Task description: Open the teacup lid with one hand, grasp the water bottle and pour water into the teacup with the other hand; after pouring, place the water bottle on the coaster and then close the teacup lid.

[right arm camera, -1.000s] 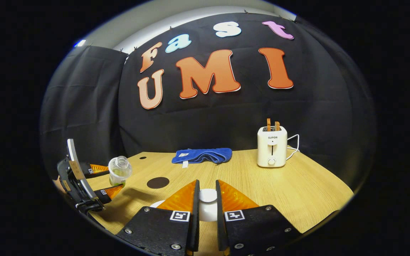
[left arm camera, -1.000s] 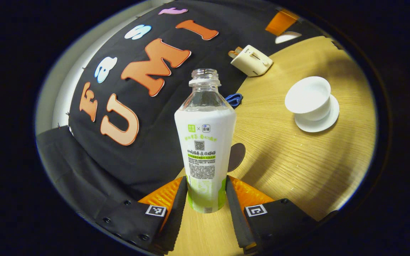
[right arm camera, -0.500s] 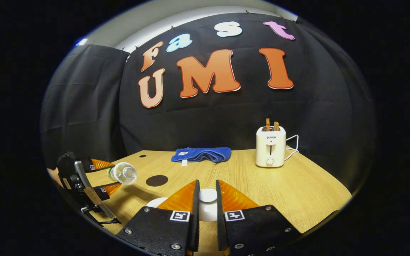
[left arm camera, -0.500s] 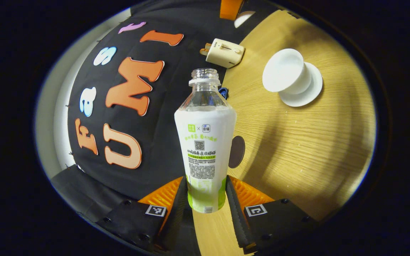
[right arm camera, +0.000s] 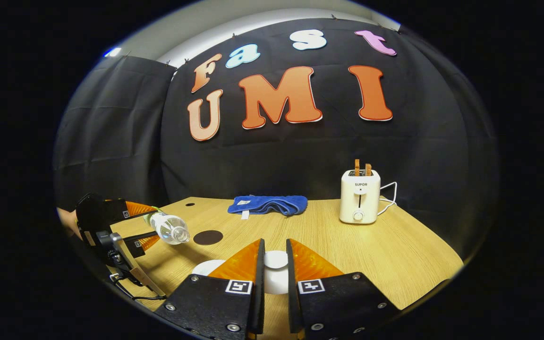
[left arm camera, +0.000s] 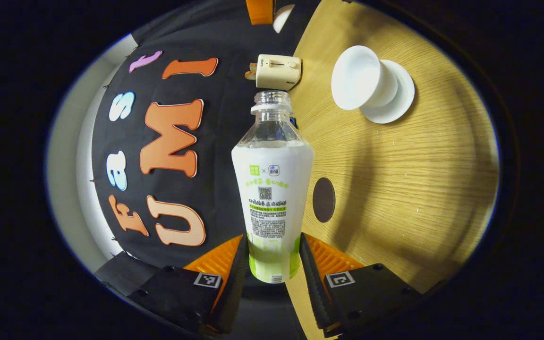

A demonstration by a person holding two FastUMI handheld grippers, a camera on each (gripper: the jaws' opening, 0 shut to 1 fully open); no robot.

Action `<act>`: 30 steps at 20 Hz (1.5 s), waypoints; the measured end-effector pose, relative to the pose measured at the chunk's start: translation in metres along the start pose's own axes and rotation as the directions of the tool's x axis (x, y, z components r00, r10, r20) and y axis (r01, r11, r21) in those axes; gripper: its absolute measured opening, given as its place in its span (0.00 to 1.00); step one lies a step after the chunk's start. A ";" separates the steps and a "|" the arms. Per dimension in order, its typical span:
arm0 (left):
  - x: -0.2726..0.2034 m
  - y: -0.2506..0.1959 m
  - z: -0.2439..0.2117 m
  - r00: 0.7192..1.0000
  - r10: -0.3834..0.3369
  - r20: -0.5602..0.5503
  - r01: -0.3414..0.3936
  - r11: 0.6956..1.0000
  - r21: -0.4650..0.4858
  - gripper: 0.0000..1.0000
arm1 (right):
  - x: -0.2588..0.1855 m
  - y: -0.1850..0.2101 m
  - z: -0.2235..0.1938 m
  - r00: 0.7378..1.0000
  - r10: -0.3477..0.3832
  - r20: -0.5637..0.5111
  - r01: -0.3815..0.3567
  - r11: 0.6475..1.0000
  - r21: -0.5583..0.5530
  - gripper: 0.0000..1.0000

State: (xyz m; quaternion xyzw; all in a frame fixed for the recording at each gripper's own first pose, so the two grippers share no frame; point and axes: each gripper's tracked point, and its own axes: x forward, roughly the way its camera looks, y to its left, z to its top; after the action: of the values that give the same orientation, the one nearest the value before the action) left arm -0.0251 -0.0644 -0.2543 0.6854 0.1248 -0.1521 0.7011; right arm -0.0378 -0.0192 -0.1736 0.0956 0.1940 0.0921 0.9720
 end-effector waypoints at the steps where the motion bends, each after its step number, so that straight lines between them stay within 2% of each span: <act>1: 0.000 0.003 0.003 1.000 0.004 0.005 -0.004 1.000 0.020 0.63 | 0.000 -0.001 0.000 1.000 -0.002 0.001 0.002 1.000 -0.001 0.21; 6: 0.001 0.010 0.010 0.999 0.014 0.034 -0.018 0.992 0.128 0.66 | 0.000 -0.004 -0.004 1.000 0.003 -0.009 -0.003 1.000 -0.007 0.21; 7: 0.002 0.011 0.011 0.999 0.015 0.037 -0.021 0.989 0.149 0.63 | -0.001 -0.004 -0.004 1.000 0.003 -0.009 -0.003 1.000 -0.009 0.21; 8: 0.004 0.012 0.011 0.999 0.017 0.042 -0.024 0.986 0.168 0.66 | -0.001 -0.004 -0.005 1.000 0.004 -0.008 -0.004 1.000 -0.010 0.21; 9: 0.003 0.014 0.012 0.999 0.023 0.045 -0.031 0.982 0.185 0.63 | -0.001 -0.005 -0.005 1.000 0.006 -0.008 -0.006 1.000 -0.009 0.21; 10: 0.004 0.015 0.013 0.998 0.027 0.055 -0.038 0.978 0.207 0.66 | -0.002 -0.004 -0.007 1.000 0.012 -0.013 -0.012 1.000 -0.007 0.21; 13: 0.006 0.020 0.014 0.997 0.044 0.065 -0.059 0.965 0.255 0.63 | -0.001 -0.005 -0.013 1.000 0.008 -0.029 -0.009 1.000 -0.018 0.21; 14: 0.006 0.022 0.016 0.996 0.050 0.070 -0.067 0.961 0.270 0.67 | -0.001 -0.005 -0.015 0.999 0.010 -0.032 -0.011 1.000 -0.023 0.21; 15: 0.005 0.025 0.017 0.996 0.056 0.076 -0.075 0.956 0.285 0.63 | -0.003 -0.004 -0.015 0.999 0.012 -0.032 -0.013 1.000 -0.025 0.21; 16: 0.004 0.028 0.018 0.995 0.061 0.083 -0.084 0.950 0.300 0.64 | -0.003 -0.003 -0.015 0.999 0.018 -0.031 -0.019 0.999 -0.026 0.21; 24: 0.000 0.046 0.026 0.988 0.097 0.122 -0.134 0.928 0.348 0.66 | -0.007 0.002 -0.014 0.999 0.038 -0.024 -0.039 0.998 -0.045 0.21; 25: -0.001 0.048 0.026 0.987 0.101 0.124 -0.139 0.926 0.352 0.63 | -0.007 0.002 -0.013 0.999 0.037 -0.023 -0.038 0.998 -0.045 0.21; 28: -0.002 0.055 0.027 0.985 0.115 0.131 -0.156 0.917 0.368 0.66 | -0.007 0.002 -0.013 0.999 0.040 -0.022 -0.041 0.998 -0.046 0.21; 29: -0.001 0.058 0.026 0.984 0.118 0.132 -0.159 0.914 0.372 0.63 | -0.008 0.003 -0.012 0.999 0.039 -0.019 -0.040 0.998 -0.046 0.21; 30: -0.002 0.060 0.025 0.984 0.122 0.131 -0.164 0.910 0.380 0.66 | -0.008 0.003 -0.013 0.999 0.041 -0.021 -0.042 0.998 -0.045 0.21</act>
State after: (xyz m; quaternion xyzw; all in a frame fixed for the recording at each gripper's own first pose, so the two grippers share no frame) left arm -0.0043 -0.0889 -0.1973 0.8093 0.0047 -0.1576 0.5659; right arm -0.0503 -0.0158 -0.1815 0.0765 0.1994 0.1177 0.9698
